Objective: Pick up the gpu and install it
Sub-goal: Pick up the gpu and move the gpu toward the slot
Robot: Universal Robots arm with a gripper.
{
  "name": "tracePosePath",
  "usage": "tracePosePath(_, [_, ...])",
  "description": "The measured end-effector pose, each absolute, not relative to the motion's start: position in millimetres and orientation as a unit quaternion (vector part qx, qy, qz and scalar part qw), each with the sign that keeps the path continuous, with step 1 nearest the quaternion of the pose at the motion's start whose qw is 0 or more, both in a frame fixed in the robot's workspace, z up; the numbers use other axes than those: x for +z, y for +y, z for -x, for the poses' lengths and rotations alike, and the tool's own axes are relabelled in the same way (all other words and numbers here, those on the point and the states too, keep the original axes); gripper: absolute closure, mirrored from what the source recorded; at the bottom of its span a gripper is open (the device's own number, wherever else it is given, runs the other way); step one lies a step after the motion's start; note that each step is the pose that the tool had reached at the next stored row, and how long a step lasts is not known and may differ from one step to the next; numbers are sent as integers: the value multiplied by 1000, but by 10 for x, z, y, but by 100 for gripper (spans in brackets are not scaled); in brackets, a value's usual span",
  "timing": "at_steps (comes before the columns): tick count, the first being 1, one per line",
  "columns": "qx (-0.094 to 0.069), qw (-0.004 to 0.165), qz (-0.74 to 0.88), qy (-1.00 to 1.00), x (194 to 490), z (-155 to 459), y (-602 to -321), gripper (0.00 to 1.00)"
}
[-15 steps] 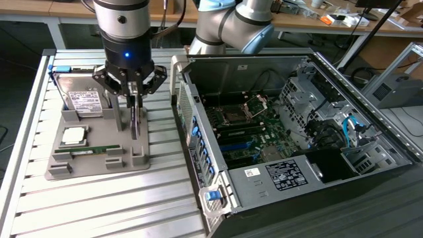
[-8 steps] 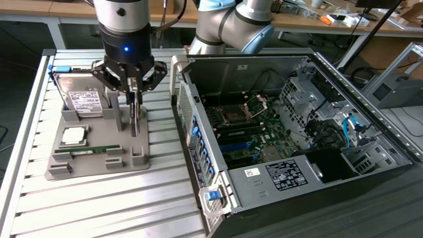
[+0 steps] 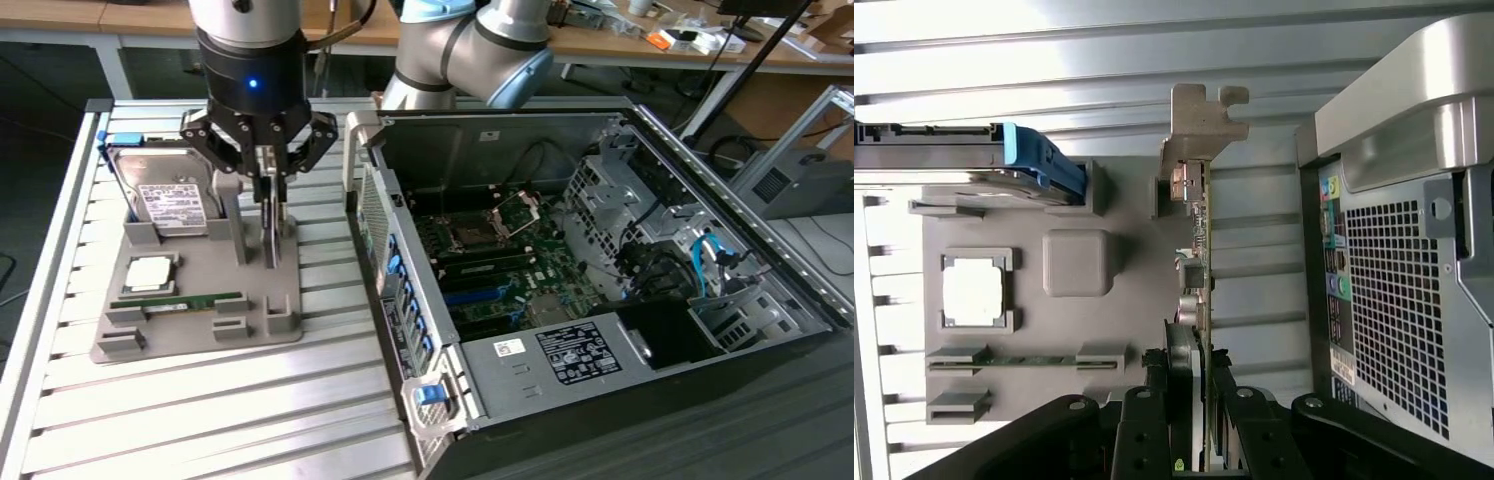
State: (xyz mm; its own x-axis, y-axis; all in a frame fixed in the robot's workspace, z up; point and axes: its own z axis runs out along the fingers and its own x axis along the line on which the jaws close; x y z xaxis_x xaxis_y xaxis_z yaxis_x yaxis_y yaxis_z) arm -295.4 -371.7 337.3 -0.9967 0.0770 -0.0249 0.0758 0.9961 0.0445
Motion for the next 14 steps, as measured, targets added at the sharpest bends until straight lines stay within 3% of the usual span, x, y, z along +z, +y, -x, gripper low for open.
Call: tracePosePath(14, [22, 13, -39, 999, 3606, 2954, -3717, 73])
